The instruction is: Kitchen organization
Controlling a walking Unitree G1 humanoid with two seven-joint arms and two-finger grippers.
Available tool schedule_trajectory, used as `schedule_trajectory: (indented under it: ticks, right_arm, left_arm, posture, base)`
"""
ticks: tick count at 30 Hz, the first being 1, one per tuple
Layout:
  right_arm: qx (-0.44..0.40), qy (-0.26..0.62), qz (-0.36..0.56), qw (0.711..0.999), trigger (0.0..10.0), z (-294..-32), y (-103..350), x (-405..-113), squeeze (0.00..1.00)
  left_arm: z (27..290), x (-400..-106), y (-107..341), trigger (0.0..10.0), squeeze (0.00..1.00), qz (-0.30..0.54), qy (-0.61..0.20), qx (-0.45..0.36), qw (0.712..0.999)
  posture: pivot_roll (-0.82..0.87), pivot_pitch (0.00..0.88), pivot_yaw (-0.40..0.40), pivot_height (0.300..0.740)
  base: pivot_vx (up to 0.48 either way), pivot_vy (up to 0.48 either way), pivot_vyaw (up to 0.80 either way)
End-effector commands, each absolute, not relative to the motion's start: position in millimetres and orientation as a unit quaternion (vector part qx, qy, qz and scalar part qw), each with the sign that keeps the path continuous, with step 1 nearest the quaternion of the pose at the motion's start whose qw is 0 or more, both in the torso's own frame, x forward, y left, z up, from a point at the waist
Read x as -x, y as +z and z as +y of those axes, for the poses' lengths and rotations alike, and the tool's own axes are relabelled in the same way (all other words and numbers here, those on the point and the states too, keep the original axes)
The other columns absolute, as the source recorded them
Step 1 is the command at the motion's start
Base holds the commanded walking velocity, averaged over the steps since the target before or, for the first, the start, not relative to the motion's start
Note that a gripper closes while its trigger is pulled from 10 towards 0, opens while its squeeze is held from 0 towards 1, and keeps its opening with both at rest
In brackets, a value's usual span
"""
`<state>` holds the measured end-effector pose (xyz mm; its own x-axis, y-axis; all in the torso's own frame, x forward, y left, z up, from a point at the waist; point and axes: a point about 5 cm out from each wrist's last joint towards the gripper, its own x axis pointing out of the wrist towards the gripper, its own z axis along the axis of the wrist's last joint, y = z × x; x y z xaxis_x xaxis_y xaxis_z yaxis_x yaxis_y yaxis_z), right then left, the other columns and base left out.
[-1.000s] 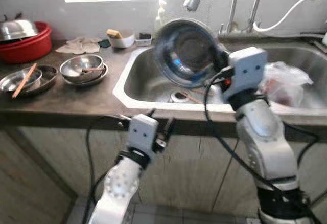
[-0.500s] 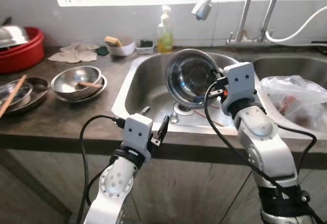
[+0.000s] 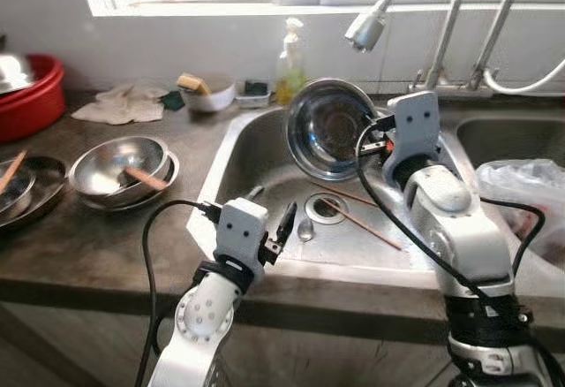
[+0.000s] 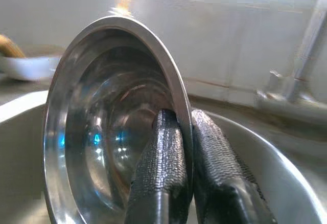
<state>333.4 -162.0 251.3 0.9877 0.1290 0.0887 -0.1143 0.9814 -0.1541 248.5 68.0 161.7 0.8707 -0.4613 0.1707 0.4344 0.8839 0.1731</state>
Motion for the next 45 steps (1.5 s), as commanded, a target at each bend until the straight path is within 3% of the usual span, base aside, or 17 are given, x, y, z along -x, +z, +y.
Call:
schedule_trajectory:
  ticks: [1, 10, 15, 20, 31, 41, 42, 43, 44, 45]
  right_arm:
    - [0.071, 0.074, -0.04, 0.994, 10.0, -157.1, 256.8, -336.8, 0.0]
    - [0.08, 0.078, 0.027, 0.993, 10.0, -162.3, 247.4, -353.9, 0.0]
    - [0.041, 0.036, 0.072, 0.996, 10.0, -172.8, 245.2, -370.5, 0.0]
    - [0.06, 0.018, 0.121, 0.991, 10.0, -173.6, 226.7, -380.0, 0.0]
    - [0.044, -0.017, 0.201, 0.979, 10.0, -183.9, 184.0, -377.1, 0.0]
    - [0.03, -0.061, 0.221, 0.973, 10.0, -197.5, 171.5, -375.2, 0.0]
    - [0.025, -0.088, 0.222, 0.971, 10.0, -204.9, 168.3, -374.2, 0.16]
    - [0.023, -0.096, 0.223, 0.97, 10.0, -207.2, 166.9, -373.5, 0.16]
    - [0.021, -0.095, 0.226, 0.969, 10.0, -208.4, 165.0, -372.5, 1.0]
    - [0.021, -0.094, 0.228, 0.969, 10.0, -209.1, 163.8, -371.9, 1.0]
  left_arm:
    - [71.7, -247.5, 163.9, 10.0, 0.0, -0.109, -0.229, -0.071, 0.965]
    - [68.8, -245.0, 162.5, 10.0, 0.0, -0.106, -0.236, -0.066, 0.964]
    - [67.0, -241.2, 160.8, 10.0, 0.0, -0.101, -0.238, -0.063, 0.964]
    - [65.7, -237.1, 161.8, 10.0, 0.0, -0.099, -0.24, -0.059, 0.964]
    - [67.0, -228.1, 159.2, 10.0, 0.0, -0.086, -0.241, -0.058, 0.965]
    - [67.7, -225.3, 159.6, 10.0, 0.0, -0.08, -0.242, -0.057, 0.965]
    - [68.1, -225.0, 159.6, 10.0, 0.0, -0.08, -0.243, -0.058, 0.965]
    - [68.0, -224.9, 159.8, 10.0, 0.0, -0.08, -0.244, -0.059, 0.965]
    - [67.9, -225.2, 160.2, 10.0, 0.0, -0.08, -0.243, -0.06, 0.965]
    - [67.7, -225.6, 160.4, 10.0, 0.0, -0.081, -0.242, -0.06, 0.965]
  posture:
    - [0.08, 0.048, 0.018, 0.74]
    - [0.09, 0.057, 0.012, 0.74]
    - [0.09, 0.076, 0.007, 0.74]
    - [0.1, 0.101, 0.003, 0.74]
    - [0.11, 0.143, 0.006, 0.74]
    - [0.13, 0.154, 0.02, 0.74]
    - [0.14, 0.154, 0.018, 0.74]
    - [0.14, 0.154, 0.018, 0.74]
    - [0.14, 0.152, 0.012, 0.74]
    - [0.14, 0.152, 0.01, 0.74]
  base:
    - [0.0, 0.0, 0.0]
    - [0.0, 0.0, 0.0]
    - [0.0, 0.0, 0.0]
    - [0.0, 0.0, 0.0]
    - [0.0, 0.0, 0.0]
    - [0.0, 0.0, 0.0]
    - [0.0, 0.0, 0.0]
    - [0.0, 0.0, 0.0]
    - [0.0, 0.0, 0.0]
    - [0.0, 0.0, 0.0]
